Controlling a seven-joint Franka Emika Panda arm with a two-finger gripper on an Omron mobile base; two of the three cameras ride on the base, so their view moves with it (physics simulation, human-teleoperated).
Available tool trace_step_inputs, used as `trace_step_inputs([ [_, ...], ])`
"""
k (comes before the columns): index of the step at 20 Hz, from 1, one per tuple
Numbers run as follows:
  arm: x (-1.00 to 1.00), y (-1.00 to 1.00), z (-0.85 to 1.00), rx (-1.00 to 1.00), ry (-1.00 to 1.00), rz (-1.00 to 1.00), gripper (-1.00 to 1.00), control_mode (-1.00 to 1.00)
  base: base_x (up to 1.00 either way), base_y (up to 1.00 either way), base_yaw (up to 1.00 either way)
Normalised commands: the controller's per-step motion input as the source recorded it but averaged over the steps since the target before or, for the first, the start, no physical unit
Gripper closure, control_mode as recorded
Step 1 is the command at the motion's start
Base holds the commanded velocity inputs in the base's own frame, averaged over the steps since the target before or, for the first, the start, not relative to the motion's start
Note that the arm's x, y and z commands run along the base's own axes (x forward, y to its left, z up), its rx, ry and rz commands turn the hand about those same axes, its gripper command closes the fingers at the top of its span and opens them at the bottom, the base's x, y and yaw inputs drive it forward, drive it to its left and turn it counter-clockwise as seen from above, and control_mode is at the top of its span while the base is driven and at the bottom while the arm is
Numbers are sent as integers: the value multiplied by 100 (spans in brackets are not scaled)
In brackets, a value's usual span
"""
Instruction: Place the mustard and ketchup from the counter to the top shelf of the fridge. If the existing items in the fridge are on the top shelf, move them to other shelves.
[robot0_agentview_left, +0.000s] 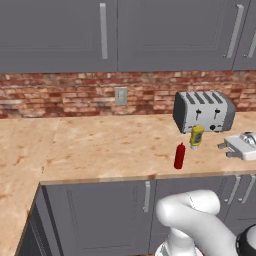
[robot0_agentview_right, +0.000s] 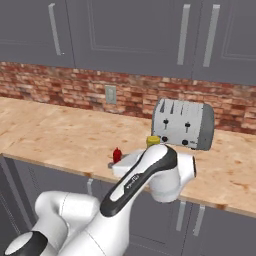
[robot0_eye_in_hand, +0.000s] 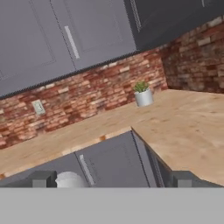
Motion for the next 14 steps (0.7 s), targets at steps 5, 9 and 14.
trace_step_inputs([
  [5,12,38,-16,3,-2,0,-100,-100,0,0,0],
  [9,0,2,-7,0,-4,0,-100,-100,0,0,0],
  [14,34,0,-22,0,-8,0,-100,-100,0,0,0],
])
